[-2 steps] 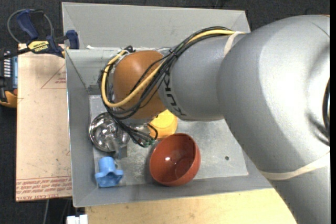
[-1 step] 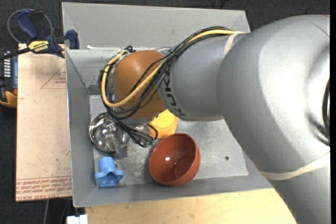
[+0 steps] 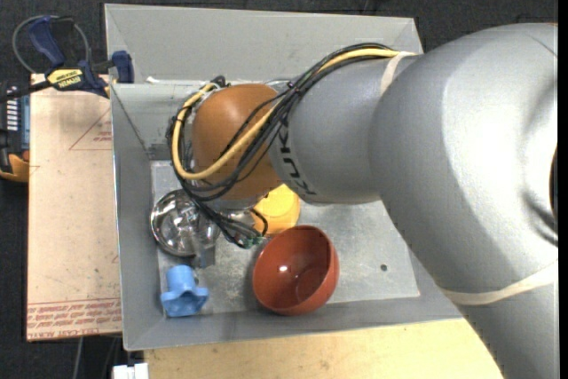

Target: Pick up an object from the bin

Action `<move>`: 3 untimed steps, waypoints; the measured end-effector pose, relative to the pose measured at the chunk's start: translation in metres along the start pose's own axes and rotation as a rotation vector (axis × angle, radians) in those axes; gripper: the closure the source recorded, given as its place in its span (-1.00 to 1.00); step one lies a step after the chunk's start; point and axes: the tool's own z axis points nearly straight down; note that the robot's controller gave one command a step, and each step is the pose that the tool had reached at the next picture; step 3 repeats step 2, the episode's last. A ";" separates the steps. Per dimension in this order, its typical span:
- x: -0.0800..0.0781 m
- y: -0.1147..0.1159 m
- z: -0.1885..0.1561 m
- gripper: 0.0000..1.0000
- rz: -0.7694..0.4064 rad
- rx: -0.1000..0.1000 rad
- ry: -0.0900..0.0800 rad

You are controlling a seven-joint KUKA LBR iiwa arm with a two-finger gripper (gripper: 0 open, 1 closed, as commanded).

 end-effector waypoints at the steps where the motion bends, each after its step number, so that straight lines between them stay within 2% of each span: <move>1: 0.000 0.000 -0.015 1.00 0.001 0.000 0.000; 3: -0.001 0.000 -0.026 1.00 0.001 0.000 -0.003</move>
Offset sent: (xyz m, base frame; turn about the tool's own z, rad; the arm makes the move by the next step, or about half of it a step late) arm -0.0005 -0.0002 0.0208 0.0010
